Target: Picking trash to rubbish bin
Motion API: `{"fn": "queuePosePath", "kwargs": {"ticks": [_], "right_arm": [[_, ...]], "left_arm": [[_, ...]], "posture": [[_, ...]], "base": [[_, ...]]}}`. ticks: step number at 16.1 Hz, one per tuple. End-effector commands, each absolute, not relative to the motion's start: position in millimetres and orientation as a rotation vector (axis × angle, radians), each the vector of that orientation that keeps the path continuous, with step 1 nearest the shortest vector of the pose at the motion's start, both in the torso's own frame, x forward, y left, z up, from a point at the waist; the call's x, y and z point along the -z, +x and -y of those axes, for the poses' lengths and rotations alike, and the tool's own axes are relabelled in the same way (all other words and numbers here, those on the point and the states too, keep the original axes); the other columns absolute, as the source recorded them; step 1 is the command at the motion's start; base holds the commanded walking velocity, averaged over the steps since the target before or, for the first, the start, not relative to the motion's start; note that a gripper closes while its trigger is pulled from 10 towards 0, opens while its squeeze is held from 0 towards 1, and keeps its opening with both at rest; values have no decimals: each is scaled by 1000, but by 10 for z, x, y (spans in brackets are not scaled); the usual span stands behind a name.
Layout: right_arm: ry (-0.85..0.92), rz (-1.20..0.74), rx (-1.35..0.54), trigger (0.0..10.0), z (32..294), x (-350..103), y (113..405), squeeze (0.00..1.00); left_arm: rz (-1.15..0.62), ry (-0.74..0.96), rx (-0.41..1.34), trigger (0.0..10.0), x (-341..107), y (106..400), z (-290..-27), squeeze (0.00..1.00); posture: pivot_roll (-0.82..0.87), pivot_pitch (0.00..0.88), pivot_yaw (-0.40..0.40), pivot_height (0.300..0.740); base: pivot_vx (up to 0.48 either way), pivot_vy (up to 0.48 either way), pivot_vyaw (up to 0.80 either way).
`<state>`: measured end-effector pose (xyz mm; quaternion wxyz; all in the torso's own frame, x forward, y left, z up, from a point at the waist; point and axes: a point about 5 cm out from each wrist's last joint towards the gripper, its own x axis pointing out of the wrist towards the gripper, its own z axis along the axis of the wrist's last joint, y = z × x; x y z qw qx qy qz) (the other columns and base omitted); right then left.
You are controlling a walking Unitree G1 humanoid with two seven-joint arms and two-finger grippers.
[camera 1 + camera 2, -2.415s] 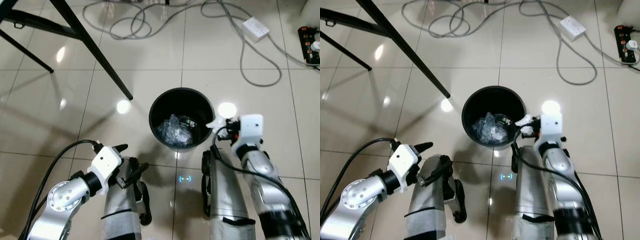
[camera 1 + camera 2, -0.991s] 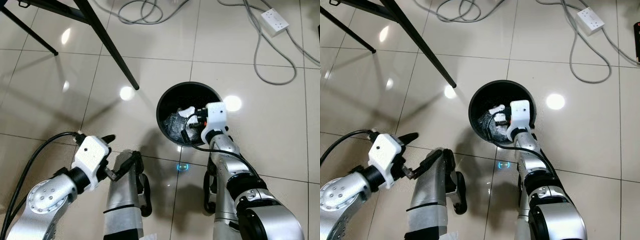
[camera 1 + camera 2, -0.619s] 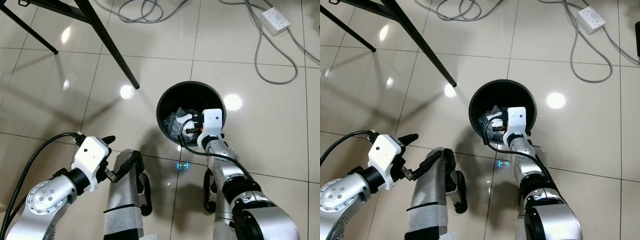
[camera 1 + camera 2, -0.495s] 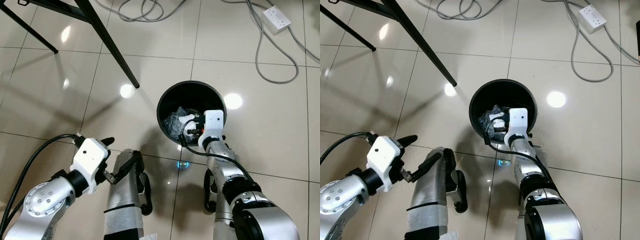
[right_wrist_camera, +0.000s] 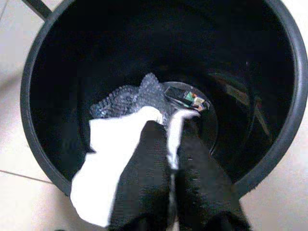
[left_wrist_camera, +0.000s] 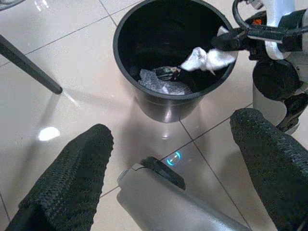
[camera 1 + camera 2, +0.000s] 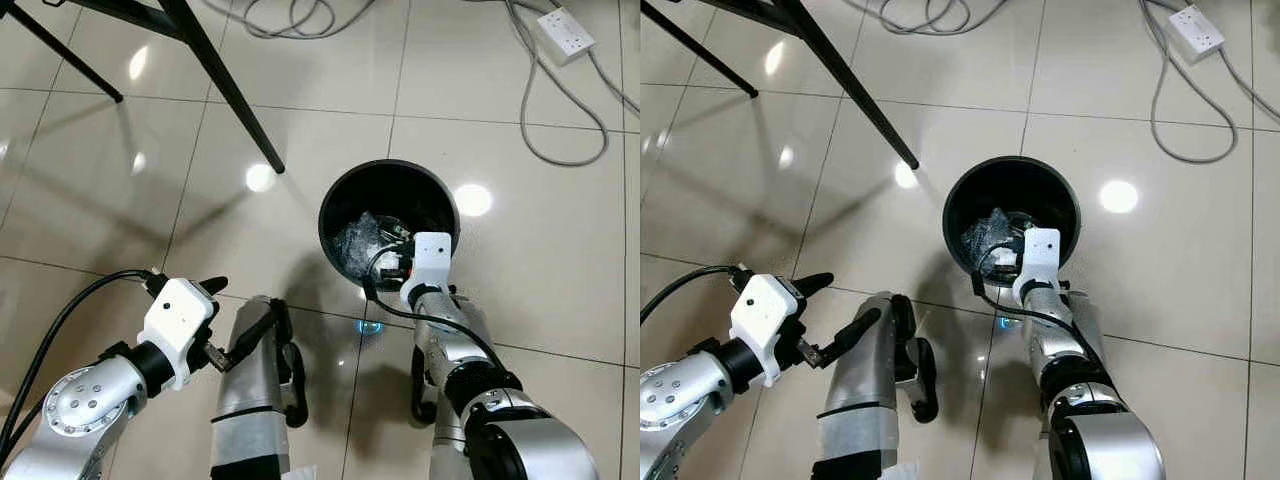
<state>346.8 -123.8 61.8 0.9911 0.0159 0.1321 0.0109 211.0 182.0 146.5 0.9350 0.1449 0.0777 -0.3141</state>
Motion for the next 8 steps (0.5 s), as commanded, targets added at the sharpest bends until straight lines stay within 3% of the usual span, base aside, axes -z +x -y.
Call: {"fn": "queuePosePath", "kwargs": {"ticks": [1, 2, 3, 8], "right_arm": [[33, -334, -13, 10000, 1228, -421, 3337, 486], [36, -335, -10, 10000, 1233, -413, 3330, 682], [41, -338, -4, 10000, 1236, -402, 3322, 1000], [45, -337, -6, 10000, 1220, -397, 3317, 1000]], "left_arm": [[-203, 295, 645, 10000, -1415, 2038, -1862, 0], [-207, 296, 646, 10000, -1413, 2028, -1865, 0], [-214, 297, 648, 10000, -1402, 2016, -1873, 0], [-221, 297, 648, 10000, -1397, 2002, -1878, 0]], "posture": [[252, 573, 198, 564], [254, 576, 201, 564], [254, 576, 201, 564], [257, 580, 200, 564]], "base": [[0, 0, 0], [0, 0, 0], [0, 0, 0], [0, 0, 0]]}}
